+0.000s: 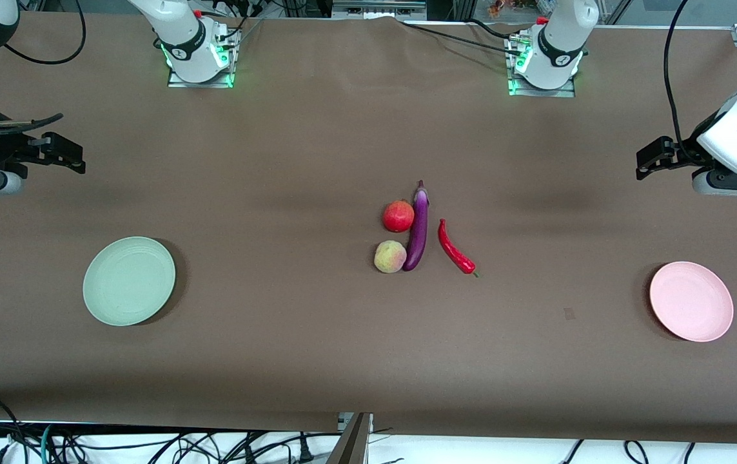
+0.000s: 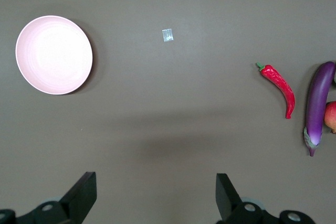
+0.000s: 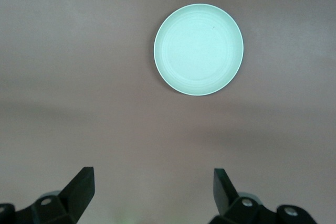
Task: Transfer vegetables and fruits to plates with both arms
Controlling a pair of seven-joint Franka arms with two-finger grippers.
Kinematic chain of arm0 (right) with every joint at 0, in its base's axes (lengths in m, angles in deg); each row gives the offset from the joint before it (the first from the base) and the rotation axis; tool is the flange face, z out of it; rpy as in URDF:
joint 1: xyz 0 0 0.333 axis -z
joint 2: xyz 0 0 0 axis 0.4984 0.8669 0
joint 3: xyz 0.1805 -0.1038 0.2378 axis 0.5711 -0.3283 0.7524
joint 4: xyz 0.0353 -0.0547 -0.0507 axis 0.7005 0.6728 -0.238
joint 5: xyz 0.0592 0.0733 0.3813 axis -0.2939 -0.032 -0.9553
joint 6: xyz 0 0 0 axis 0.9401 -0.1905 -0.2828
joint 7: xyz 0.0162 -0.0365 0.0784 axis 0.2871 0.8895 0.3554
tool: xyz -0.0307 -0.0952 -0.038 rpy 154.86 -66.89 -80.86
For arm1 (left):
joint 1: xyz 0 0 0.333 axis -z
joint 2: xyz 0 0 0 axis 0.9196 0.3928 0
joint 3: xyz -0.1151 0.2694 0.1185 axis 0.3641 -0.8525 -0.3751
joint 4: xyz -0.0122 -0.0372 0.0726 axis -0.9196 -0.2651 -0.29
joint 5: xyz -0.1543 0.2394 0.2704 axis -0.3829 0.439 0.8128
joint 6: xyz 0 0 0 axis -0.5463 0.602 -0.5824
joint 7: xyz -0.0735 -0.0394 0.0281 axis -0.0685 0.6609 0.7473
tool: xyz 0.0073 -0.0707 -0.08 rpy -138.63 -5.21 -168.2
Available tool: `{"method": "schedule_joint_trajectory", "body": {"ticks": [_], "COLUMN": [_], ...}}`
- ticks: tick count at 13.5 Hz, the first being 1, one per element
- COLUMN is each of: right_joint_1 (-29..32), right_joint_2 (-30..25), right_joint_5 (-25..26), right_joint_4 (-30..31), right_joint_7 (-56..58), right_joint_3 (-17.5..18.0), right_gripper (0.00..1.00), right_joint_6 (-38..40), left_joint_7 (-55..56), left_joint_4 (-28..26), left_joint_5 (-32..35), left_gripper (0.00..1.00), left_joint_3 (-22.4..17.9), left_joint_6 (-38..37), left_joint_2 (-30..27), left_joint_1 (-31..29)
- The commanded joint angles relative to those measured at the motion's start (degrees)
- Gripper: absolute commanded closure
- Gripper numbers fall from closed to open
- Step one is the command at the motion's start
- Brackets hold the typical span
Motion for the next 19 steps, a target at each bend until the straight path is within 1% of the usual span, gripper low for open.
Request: {"method": "schedule_joint_trajectory", "body": {"ticks": [1,5,7,10,11,12,14,17,19], "right_joint_1": [0.22,0.13,0.04,0.13,0.13,0.13,0.13,0.13,0.13], "right_joint_2": [0.73,1.87,2.83,3.98,4.24,4.25,4.25,4.42,4.42], "right_joint_5": [0.09,0.53,0.53,0.62,0.62,0.62,0.62,0.62,0.62], "right_joint_4": [-1.04,-0.96,-0.95,-0.95,-0.95,-0.95,-0.95,-0.95,-0.95], "right_joint_7": [-0.41,-0.41,-0.41,-0.5,-0.5,-0.41,-0.41,-0.41,-0.58], "right_joint_3": [0.18,0.27,0.27,0.27,0.27,0.27,0.27,0.27,0.27], "right_gripper": [0.0,0.0,0.0,0.0,0.0,0.0,0.0,0.0,0.0], "right_joint_6": [-0.32,-1.12,-1.29,-1.47,-1.47,-1.47,-1.56,-1.47,-1.55], "left_joint_7": [-0.87,-0.69,-0.6,-0.6,-0.6,-1.04,0.62,15.43,22.13], "left_joint_4": [1.79,1.7,1.7,1.97,2.05,3.27,3.73,4.07,4.69], "left_joint_5": [-0.67,-0.67,-0.67,-0.76,-0.76,-0.93,-0.93,-3.3,-7.51], "left_gripper": [0.0,0.0,0.0,0.0,0.0,0.0,0.0,0.0,0.0], "left_joint_3": [-0.01,-0.01,-0.01,-0.36,-0.36,-0.36,-0.45,0.08,0.26], "left_joint_6": [-1.33,-1.33,-2.73,-3.09,-2.74,-3.09,-3.71,-2.83,0.31], "left_joint_2": [0.71,0.8,0.8,2.02,4.2,6.49,7.56,11.5,15.11], "left_joint_1": [-0.07,-0.07,-0.07,-0.51,-0.51,-0.68,-0.6,0.28,1.5]}}
